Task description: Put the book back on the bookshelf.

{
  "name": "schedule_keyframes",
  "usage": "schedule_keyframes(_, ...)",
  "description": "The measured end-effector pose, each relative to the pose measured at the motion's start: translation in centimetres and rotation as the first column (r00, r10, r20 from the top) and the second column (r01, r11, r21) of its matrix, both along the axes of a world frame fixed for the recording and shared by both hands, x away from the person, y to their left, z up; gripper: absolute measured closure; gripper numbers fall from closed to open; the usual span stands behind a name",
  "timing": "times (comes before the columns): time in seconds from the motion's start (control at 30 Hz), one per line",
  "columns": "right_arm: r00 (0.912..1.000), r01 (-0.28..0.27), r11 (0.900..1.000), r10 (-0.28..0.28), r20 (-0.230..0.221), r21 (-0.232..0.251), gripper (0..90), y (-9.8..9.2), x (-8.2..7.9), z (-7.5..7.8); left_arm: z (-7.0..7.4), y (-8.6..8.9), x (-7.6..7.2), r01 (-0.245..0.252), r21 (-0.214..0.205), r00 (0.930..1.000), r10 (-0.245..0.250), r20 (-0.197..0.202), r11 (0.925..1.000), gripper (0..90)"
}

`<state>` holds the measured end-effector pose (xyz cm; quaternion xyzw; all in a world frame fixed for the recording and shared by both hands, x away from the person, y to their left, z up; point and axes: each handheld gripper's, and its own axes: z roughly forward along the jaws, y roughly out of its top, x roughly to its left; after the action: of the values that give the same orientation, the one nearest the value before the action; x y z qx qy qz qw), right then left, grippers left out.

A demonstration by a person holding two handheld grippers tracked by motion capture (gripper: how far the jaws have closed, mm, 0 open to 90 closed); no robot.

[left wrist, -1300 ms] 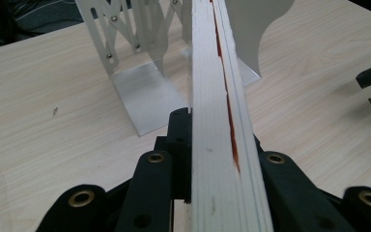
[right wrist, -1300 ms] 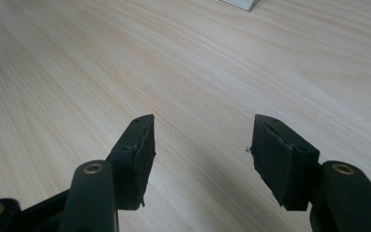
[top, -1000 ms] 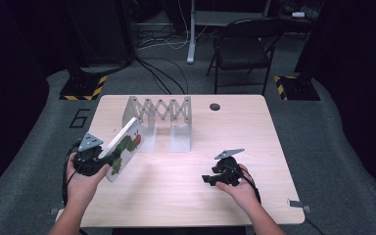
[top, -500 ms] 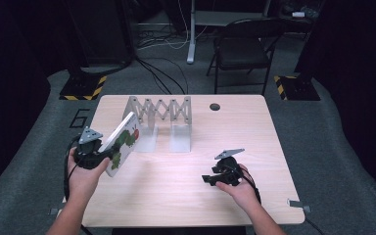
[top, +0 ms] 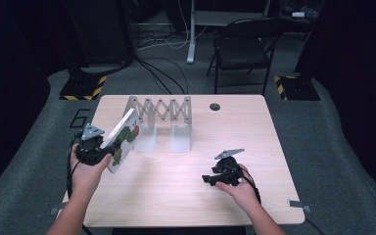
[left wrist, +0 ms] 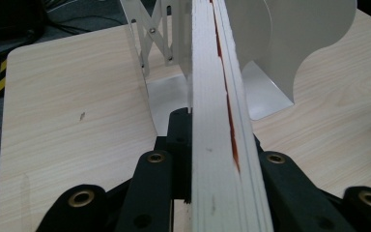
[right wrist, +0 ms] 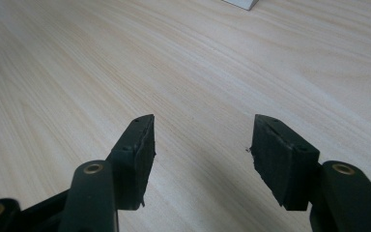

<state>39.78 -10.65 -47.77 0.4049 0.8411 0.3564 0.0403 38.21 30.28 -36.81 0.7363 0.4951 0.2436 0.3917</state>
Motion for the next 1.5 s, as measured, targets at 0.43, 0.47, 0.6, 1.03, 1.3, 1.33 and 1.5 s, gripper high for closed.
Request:
schedule_keyframes(0.43, 1.0000, -0.001, 1.0000, 0.001, 0.005, -0.001, 41.1, -0.1, 0.0, 0.0, 0.0, -0.5, 0.9, -0.035, -0.004, 0.9994, 0.035, 0.002, 0.9994, 75.9)
schedule_keyframes(0.47, 1.0000, -0.003, 1.0000, 0.003, 0.002, -0.005, 41.1, -0.1, 0.0, 0.1, 0.1, -0.5, 1.0, -0.033, -0.002, 0.9995, 0.033, -0.002, 0.9995, 75.8)
schedule_keyframes(0.6, 1.0000, -0.003, 1.0000, 0.003, 0.005, -0.004, 41.1, -0.1, 0.0, 0.0, 0.1, -0.8, 1.2, -0.047, -0.003, 0.9989, 0.047, -0.001, 0.9989, 75.8)
schedule_keyframes(1.03, 1.0000, -0.004, 1.0000, 0.004, 0.002, -0.003, 41.1, -0.1, 0.1, 0.0, -0.4, -1.8, 3.0, -0.102, -0.014, 0.9947, 0.102, -0.009, 0.9947, 75.8)
schedule_keyframes(1.3, 1.0000, -0.003, 1.0000, 0.003, 0.003, -0.001, 41.1, -0.1, 0.1, 0.0, -0.8, -2.2, 3.9, -0.127, -0.007, 0.9917, 0.127, -0.020, 0.9919, 75.8)
schedule_keyframes(1.33, 1.0000, -0.004, 1.0000, 0.004, 0.001, -0.003, 41.1, -0.1, 0.1, 0.0, -0.8, -2.2, 3.9, -0.128, -0.011, 0.9915, 0.128, -0.026, 0.9917, 75.8)
schedule_keyframes(1.5, 1.0000, -0.003, 1.0000, 0.003, -0.001, -0.003, 41.1, -0.1, 0.1, 0.0, -1.0, -2.5, 4.3, -0.138, -0.011, 0.9902, 0.137, -0.025, 0.9904, 75.8)
